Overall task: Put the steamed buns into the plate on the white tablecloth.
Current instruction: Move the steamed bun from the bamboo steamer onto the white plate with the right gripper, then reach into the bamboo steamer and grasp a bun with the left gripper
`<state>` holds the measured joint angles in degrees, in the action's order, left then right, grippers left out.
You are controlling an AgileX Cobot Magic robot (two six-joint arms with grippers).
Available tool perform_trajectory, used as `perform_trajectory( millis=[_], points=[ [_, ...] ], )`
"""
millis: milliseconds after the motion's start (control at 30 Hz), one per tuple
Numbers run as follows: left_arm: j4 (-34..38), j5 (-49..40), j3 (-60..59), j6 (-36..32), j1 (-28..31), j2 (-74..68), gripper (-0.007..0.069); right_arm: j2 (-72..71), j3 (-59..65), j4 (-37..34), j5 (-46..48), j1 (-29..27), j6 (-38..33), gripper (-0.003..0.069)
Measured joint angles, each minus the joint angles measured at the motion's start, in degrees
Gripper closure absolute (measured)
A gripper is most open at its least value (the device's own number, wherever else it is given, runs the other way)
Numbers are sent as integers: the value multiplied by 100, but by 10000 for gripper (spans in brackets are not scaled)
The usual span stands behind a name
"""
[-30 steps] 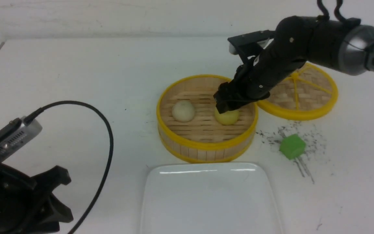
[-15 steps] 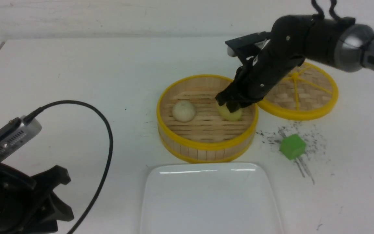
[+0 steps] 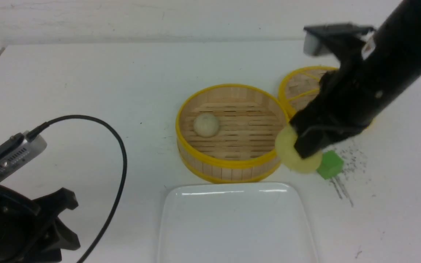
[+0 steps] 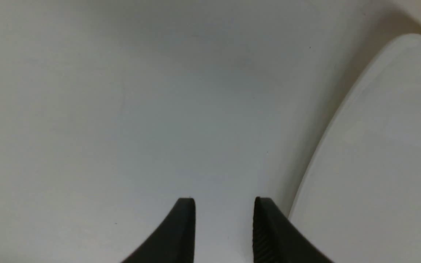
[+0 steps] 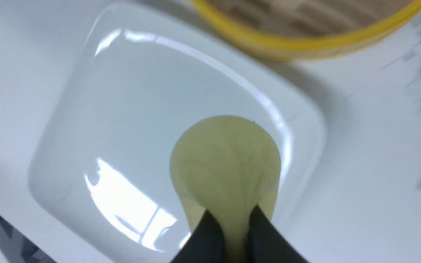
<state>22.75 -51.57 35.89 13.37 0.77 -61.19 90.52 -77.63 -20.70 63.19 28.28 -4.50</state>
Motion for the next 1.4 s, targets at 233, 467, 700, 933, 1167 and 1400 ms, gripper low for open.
perform_trajectory(
  millis=[233,467,700,933,1167,1400],
  points=[
    [-12,266,0,0,0,0,368,445,1587,-91,-1799,645,-37,498],
    [-64,409,21,-42,0,-5,368,997,1772,-124,-2225,857,-95,183],
    [-82,539,956,-128,1,-37,368,590,426,337,-242,520,-62,88],
    [676,24,2183,-992,-344,-549,368,-335,-151,1250,622,-84,78,342],
    [592,-66,3090,-1129,-1664,-1936,368,-1736,901,1588,724,-974,207,671],
    [-413,-377,5102,-636,-2592,-3934,331,-3008,2416,1530,228,-1337,207,673]
  ],
)
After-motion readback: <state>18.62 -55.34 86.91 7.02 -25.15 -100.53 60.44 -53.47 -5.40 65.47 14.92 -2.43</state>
